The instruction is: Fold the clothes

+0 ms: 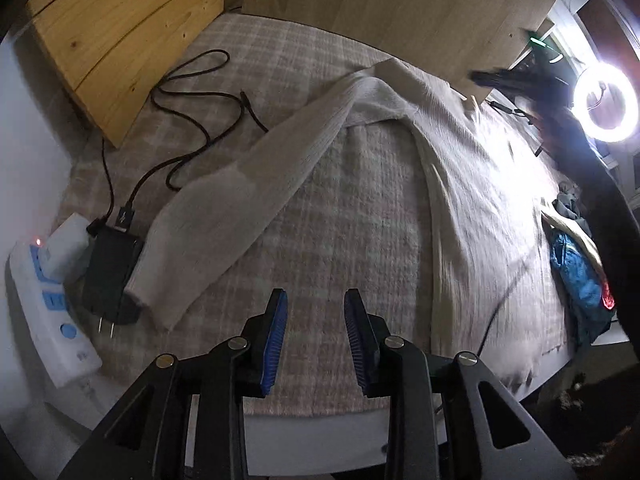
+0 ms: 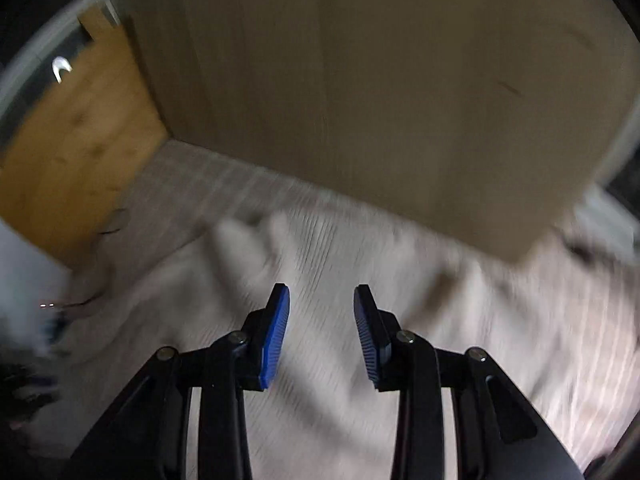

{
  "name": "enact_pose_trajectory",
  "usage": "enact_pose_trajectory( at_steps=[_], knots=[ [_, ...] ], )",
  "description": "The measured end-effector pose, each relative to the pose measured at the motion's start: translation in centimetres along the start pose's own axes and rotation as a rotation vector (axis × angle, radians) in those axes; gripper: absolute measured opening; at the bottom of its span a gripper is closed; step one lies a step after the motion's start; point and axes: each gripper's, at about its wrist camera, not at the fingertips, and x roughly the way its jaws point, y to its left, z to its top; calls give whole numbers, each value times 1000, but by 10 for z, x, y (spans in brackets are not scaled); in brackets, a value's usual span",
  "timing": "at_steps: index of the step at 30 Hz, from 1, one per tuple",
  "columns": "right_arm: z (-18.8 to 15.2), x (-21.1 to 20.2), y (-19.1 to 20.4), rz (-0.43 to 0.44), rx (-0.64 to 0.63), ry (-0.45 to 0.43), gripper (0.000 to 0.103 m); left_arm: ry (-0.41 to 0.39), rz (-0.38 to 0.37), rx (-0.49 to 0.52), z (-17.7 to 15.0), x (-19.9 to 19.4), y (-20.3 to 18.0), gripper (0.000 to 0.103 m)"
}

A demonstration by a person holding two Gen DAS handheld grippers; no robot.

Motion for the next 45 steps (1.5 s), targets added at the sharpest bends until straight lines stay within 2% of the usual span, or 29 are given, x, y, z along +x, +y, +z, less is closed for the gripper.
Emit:
enact_pose_trajectory(
  at_steps=[2,4,6,9,14,17,19,20,21,25,26,28,29,30,32,34,35,36,37,39,41,43,45],
  knots=[
    [17,26,17,-42,-145,4,33,6,-7,-9,-2,0,4,28],
    [25,48,31,-46,-300,41,33,16,-8,-11,-4,2,7,28],
    [28,61,37,-52,-398,78,33,22,-13,-9,-3,3,9,28],
    [29,75,39,-25,-477,134,35,17,-28,-7,0,6,10,28],
    [21,83,44,98,-552,245,37,25,-44,-10,4,13,11,28],
    [13,89,49,80,-602,275,37,30,-43,-2,7,17,9,28],
    [10,89,50,83,-602,284,31,31,-46,-1,9,18,8,28],
    [9,88,51,81,-601,281,9,32,-47,0,10,18,7,28],
    [5,86,52,68,-608,272,3,34,-47,0,10,19,7,28],
    [-9,74,62,20,-661,239,3,42,-50,6,12,21,7,28],
    [-11,69,65,18,-668,226,5,42,-53,4,12,22,7,28],
    [-12,63,68,11,-683,201,23,43,-55,-1,12,23,8,28],
    [-14,61,70,-5,-697,187,41,45,-52,-4,11,23,9,28],
    [-15,62,72,-21,-710,180,48,46,-48,-7,11,23,10,28],
    [-20,69,75,-53,-740,187,48,48,-41,-12,10,24,13,28],
    [-24,73,75,-37,-738,186,48,51,-34,-18,9,25,15,28],
    [-25,73,75,-14,-720,190,37,52,-30,-21,9,25,16,28],
    [-26,72,73,18,-687,200,14,54,-26,-23,8,25,17,28],
    [-27,71,72,49,-653,210,10,54,-21,-24,7,25,18,28],
    [-34,66,75,38,-670,205,7,48,-14,-31,7,24,20,28],
    [-38,57,78,-26,-681,167,6,36,7,-38,8,22,24,28],
    [-34,50,73,-107,-611,106,3,24,49,-40,9,21,29,28],
    [-39,52,75,-167,-597,103,3,23,86,-42,9,21,36,28]
  ],
)
